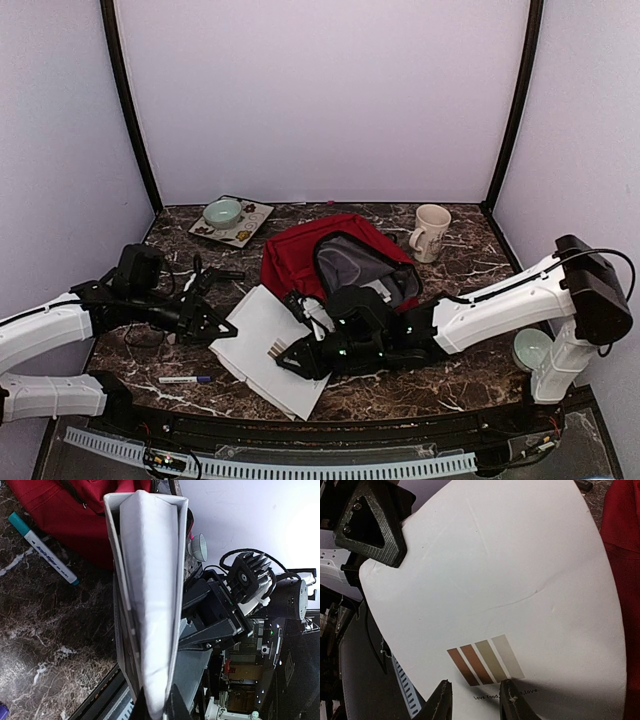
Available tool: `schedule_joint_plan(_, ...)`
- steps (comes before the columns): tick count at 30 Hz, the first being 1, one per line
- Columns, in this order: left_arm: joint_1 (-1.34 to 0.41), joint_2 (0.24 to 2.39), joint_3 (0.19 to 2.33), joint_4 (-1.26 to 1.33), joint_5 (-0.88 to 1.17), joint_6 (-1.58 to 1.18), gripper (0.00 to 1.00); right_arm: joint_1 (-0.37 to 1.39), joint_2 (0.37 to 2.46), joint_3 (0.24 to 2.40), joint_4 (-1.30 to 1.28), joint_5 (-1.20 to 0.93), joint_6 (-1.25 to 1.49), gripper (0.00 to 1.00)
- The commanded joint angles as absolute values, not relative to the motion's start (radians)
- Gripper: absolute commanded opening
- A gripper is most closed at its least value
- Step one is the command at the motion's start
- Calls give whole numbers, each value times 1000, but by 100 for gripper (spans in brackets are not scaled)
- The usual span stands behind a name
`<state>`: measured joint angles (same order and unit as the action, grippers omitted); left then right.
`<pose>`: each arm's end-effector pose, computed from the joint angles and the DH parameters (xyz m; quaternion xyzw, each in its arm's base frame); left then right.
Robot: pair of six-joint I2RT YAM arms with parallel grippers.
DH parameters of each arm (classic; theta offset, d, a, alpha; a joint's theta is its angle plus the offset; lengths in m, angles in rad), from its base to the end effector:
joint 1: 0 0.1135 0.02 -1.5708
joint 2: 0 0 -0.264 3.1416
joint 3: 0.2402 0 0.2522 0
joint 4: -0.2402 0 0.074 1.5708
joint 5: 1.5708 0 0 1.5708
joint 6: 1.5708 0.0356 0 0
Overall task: Pack the student bag
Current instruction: Pass from the left arm to the right
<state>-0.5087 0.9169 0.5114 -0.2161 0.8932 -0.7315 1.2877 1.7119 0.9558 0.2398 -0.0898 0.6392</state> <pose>0.1494 -0.1150 0.2255 0.1070 0.8192 -0.5522 0.1122 0.1008 0.3578 0.1964 -0.2965 0.8111 0.4349 0.2550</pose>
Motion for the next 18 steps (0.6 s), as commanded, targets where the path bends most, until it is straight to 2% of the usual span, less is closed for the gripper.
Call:
schedule_joint_plan(1,-514,883,609,-283,913,-671,3,1288,1659,1005,124,-4,613,35)
schedule_joint_plan(7,-513,856,743,-419,898,-635,1,1288,1547,1024,51,67,620,45)
schedule_joint_plan(14,-513,868,947,-548,847,-608,0,1275,1364,1074,-34,220,615,77)
schedule_joint_plan(18,-514,874,1043,-480,828,-673,0,1247,1259,1046,-29,265,667,85)
